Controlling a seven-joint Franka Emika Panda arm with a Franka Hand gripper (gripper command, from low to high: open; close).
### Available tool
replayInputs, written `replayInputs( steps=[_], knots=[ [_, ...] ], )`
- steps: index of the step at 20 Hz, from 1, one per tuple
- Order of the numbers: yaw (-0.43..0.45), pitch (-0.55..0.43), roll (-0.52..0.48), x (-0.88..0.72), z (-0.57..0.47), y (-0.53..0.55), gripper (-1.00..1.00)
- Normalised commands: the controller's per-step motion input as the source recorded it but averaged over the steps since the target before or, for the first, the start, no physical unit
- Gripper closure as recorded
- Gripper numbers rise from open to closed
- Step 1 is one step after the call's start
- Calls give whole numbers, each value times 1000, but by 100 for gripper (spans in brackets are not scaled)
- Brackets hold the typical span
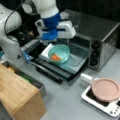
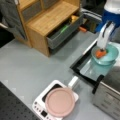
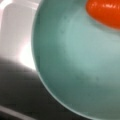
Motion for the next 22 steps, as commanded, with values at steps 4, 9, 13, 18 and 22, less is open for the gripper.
replayInputs(
  steps=[4,9,13,18,22],
  knots=[
    [623,-178,159,-253,-79,-223,-100],
    [566,-166,159,-280,-153,-306,-100],
    [497,-49,72,-215,-129,-224,-100],
    [535,84,-64,-112,-75,-56,-100],
    [687,137,-232,-22,71,11,-100]
  ],
)
